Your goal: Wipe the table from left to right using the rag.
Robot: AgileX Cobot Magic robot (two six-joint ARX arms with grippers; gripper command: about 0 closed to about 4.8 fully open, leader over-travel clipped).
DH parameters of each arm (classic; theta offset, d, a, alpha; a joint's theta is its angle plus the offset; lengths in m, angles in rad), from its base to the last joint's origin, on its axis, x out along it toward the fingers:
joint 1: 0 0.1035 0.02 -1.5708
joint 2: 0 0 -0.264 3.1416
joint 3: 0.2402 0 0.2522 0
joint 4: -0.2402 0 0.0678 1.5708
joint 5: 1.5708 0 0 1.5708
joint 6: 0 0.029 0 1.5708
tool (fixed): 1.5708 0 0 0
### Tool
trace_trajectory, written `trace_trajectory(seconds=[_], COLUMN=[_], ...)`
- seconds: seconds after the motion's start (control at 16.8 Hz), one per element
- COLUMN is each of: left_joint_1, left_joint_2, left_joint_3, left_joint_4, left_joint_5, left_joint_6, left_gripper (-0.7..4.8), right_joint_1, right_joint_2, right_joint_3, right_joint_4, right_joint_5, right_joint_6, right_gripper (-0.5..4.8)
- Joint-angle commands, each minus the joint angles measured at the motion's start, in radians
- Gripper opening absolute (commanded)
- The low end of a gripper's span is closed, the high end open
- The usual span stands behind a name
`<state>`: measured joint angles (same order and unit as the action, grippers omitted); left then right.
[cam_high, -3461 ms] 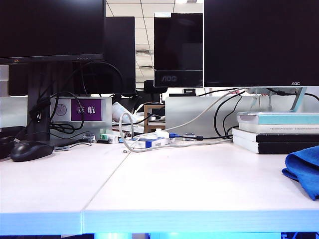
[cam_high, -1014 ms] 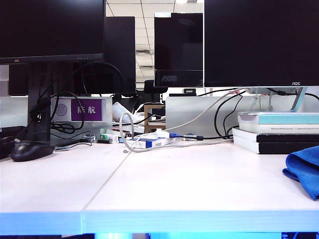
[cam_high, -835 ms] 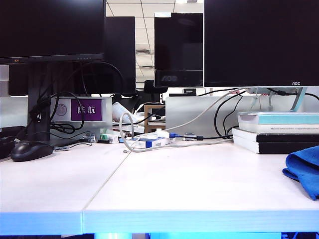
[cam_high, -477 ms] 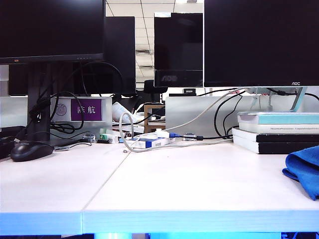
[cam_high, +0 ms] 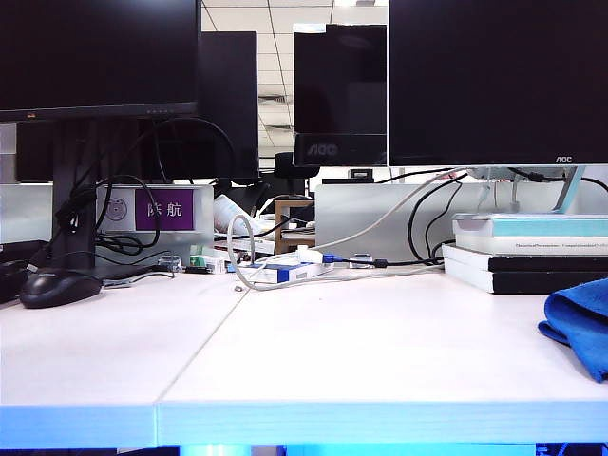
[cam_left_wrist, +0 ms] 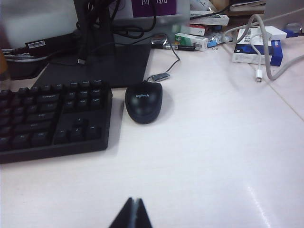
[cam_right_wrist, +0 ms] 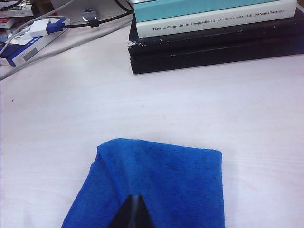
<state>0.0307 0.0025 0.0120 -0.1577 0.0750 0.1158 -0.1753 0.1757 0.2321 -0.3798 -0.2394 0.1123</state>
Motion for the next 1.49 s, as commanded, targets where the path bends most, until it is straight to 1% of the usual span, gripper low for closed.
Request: trace_trajectory(seconds=[0.06,0.3,0.42,0.66,0.78,0.84,0.9,0.95,1.07,1.25,1.31,1.37,1.49], left_joint_1=[0.000,0.000,0.000,0.000,0.000,0.000,0.000,0.000,0.000,0.000,0.000,0.000,0.000], left_joint_2=[-0.002,-0.002,-0.002,-0.002,-0.001,0.000,-0.002,-0.002,-0.002,-0.002,-0.002,-0.002,-0.002], left_joint_3=[-0.002,-0.002,-0.002,-0.002,-0.002,-0.002,-0.002,-0.002,-0.002,-0.002,-0.002,-0.002,-0.002], left_joint_4=[-0.009,-0.009,-0.009,-0.009,-0.008,-0.010,-0.009,-0.009,-0.009,-0.009,-0.009,-0.009,-0.009], left_joint_5=[-0.003,-0.003,-0.003,-0.003,-0.002,-0.003,-0.001,-0.001,0.000,0.000,0.000,0.000,0.000], left_joint_6=[0.004,0.004,0.004,0.004,0.004,0.004,0.004,0.004,0.004,0.004,0.004,0.004,0.004], left_gripper=[-0.04,-0.04,-0.04,-0.04,-0.04,-0.04,-0.04,-0.04,-0.04,-0.04,-0.04,-0.04,-0.04], right_joint_1=[0.001,0.002,0.003,0.004,0.004,0.006,0.021,0.040,0.124,0.237,0.252,0.259,0.254], right_joint_2=[-0.001,-0.001,-0.015,-0.171,-0.173,-0.173,-0.173,-0.173,-0.173,-0.174,-0.174,-0.174,-0.174], right_joint_3=[0.005,0.004,-0.019,-0.105,-0.110,-0.113,-0.123,-0.136,-0.192,-0.201,-0.201,-0.201,-0.201], right_joint_4=[0.014,0.014,0.041,0.053,0.069,0.072,0.080,0.092,0.117,0.130,0.131,0.131,0.131], right_joint_5=[-0.002,-0.002,-0.002,0.001,0.010,0.037,0.099,0.132,0.192,0.290,0.301,0.301,0.301], right_joint_6=[0.003,0.003,0.003,0.002,0.000,0.000,-0.001,-0.007,-0.016,-0.103,-0.125,-0.172,-0.177], right_gripper=[-0.01,-0.01,-0.01,-0.01,-0.01,-0.01,0.00,-0.01,-0.01,-0.01,-0.01,-0.01,-0.01])
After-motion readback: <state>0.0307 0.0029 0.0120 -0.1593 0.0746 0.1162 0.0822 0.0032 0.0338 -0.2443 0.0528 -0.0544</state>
